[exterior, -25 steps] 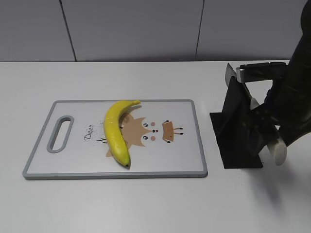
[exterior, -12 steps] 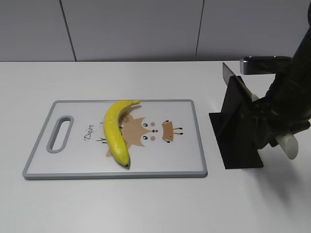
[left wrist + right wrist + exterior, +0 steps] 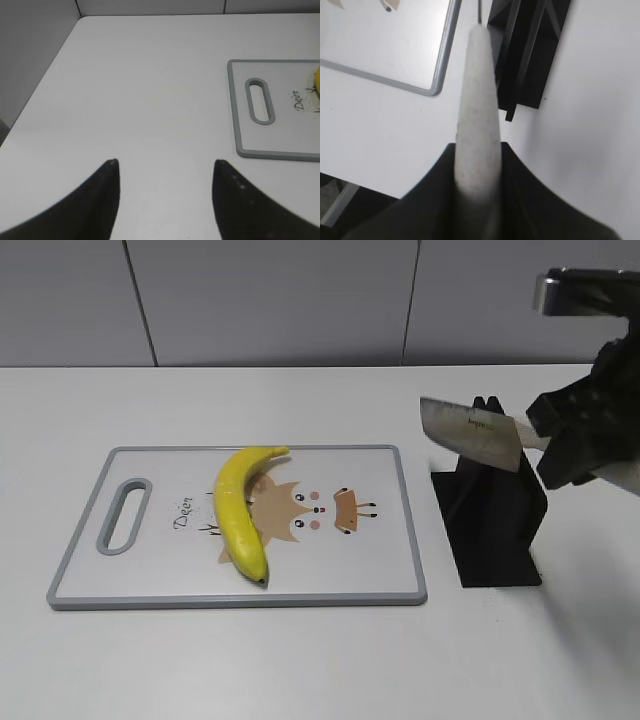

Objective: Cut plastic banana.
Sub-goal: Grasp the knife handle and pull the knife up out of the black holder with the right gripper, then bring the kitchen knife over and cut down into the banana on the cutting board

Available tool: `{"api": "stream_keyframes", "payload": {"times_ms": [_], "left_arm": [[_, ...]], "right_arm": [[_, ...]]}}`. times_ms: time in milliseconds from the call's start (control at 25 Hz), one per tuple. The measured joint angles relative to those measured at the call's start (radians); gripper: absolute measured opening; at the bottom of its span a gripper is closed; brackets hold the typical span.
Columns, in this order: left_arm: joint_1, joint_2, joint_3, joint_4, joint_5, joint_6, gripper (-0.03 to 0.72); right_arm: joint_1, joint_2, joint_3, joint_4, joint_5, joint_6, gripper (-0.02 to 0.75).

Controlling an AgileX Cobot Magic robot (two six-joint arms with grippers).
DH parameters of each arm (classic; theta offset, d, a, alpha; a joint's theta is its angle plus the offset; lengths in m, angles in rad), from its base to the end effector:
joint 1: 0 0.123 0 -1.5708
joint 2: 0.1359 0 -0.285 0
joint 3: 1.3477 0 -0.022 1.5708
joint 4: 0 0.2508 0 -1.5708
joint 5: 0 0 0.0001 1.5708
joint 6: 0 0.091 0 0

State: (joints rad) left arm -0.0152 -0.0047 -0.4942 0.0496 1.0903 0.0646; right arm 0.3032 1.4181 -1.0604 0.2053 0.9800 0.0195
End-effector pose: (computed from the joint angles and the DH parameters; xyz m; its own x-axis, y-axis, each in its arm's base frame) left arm -0.0061 0.0041 0.2734 -0.4828 0.0947 -0.8706 0.0190 0.9950 0.0977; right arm 0.2548 0.0959 0.2773 -0.9413 -0.1555 -0.2997 -0.2220 0.9538 0.2023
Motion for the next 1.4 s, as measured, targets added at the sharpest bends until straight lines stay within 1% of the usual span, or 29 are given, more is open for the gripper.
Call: {"api": "stream_keyframes", "payload": {"times_ms": [160, 320, 400, 480, 560, 680, 800, 960, 1120, 1240, 1320, 1400], "left_arm": [[0.0, 0.0, 0.0, 0.0, 0.0, 0.0, 0.542], [0.0, 0.0, 0.0, -0.001, 0.0, 0.0, 0.523], [0.0, 0.0, 0.0, -0.001, 0.0, 0.0, 0.521], [-0.001, 0.0, 0.0, -0.001, -0.006, 0.013, 0.521], [-0.001, 0.007, -0.005, -0.007, -0.01, 0.047, 0.521], [-0.001, 0.085, -0.036, -0.039, -0.051, 0.114, 0.521], [-0.001, 0.203, -0.074, -0.114, -0.138, 0.211, 0.521], [-0.001, 0.375, -0.119, -0.259, -0.264, 0.368, 0.521], [-0.004, 0.554, -0.181, -0.408, -0.311, 0.599, 0.521], [-0.023, 0.693, -0.251, -0.505, -0.313, 0.789, 0.52], [-0.041, 0.793, -0.305, -0.546, -0.295, 0.906, 0.52], [-0.06, 0.887, -0.368, -0.575, -0.273, 0.986, 0.52]], "right_arm": [[0.0, -0.082, 0.001, 0.001, -0.053, -0.019, 0.183], [0.0, -0.133, 0.001, 0.023, -0.066, -0.115, 0.183], [0.0, -0.14, 0.001, 0.057, -0.067, -0.213, 0.183], [0.0, -0.14, 0.001, 0.091, -0.073, -0.361, 0.183], [0.0, -0.14, 0.001, 0.128, -0.082, -0.506, 0.183], [0.0, -0.134, -0.015, 0.159, -0.084, -0.647, 0.183], [0.001, -0.112, -0.048, 0.169, -0.085, -0.721, 0.183], [0.001, -0.061, -0.106, 0.2, -0.085, -0.817, 0.183], [0.001, 0.004, -0.165, 0.256, -0.051, -0.913, 0.183], [0.001, 0.065, -0.201, 0.293, -0.014, -1.0, 0.183], [0.001, 0.099, -0.225, 0.309, 0.006, -1.045, 0.183], [0.001, 0.131, -0.253, 0.339, 0.023, -1.1, 0.183]]}}
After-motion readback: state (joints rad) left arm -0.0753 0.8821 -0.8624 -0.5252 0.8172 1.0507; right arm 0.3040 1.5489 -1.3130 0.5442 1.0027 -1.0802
